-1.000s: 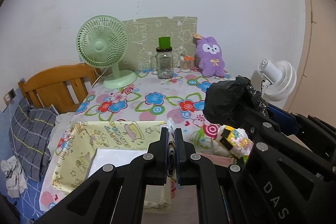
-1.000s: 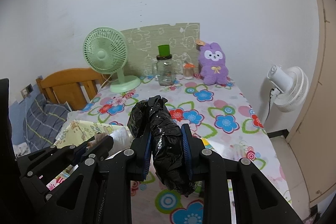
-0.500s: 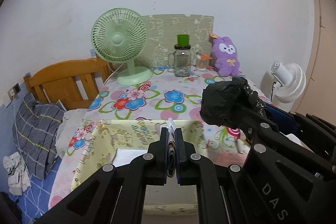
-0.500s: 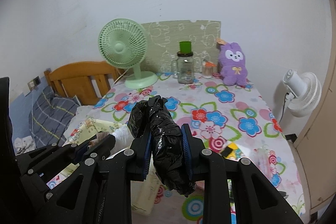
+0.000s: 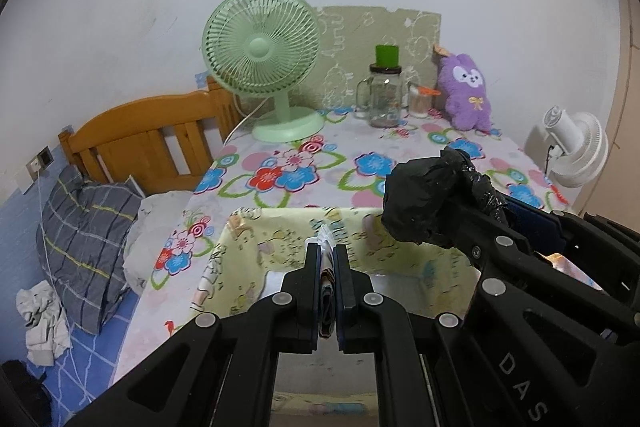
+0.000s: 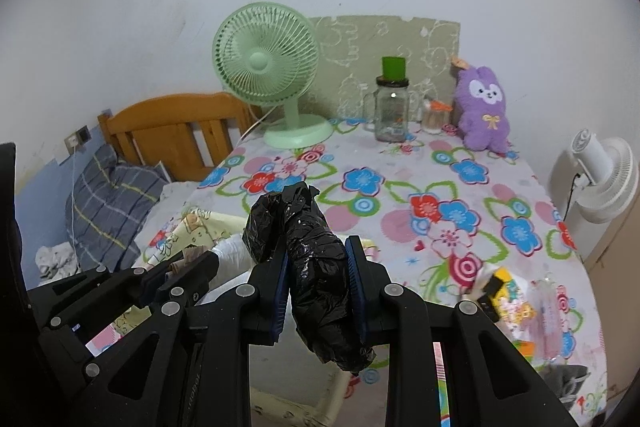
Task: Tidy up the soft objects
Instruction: 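Carry the cloth and black bag with both tools over the fabric box, then lower the cloth and bag into the box and open both tools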
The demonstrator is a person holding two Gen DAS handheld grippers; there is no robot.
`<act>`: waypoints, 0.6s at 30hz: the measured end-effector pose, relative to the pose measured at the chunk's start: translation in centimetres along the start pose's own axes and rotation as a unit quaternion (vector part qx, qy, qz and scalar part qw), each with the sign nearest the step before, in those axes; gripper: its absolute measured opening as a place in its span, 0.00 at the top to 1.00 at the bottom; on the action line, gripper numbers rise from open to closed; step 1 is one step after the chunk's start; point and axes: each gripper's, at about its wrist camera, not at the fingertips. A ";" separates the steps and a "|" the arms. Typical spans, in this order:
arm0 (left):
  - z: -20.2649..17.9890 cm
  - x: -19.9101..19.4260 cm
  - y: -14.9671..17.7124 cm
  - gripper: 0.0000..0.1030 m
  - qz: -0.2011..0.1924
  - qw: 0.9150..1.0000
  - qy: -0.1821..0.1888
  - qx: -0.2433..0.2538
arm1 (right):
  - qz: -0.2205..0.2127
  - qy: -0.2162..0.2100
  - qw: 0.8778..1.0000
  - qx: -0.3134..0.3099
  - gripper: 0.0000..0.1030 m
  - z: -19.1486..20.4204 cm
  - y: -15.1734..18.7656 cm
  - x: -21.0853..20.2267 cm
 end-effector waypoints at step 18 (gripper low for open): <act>2.3 4.5 2.8 0.58 0.057 0.998 -0.023 -0.013 | 0.076 -0.019 0.997 -0.029 0.64 2.4 2.0 6.0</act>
Point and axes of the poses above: each gripper's, at about its wrist camera, not at the fingertips, and x roughly the way its jaws point, z to its left, y to its underside, and after that the axes turned 3 degrees about y, right-handed
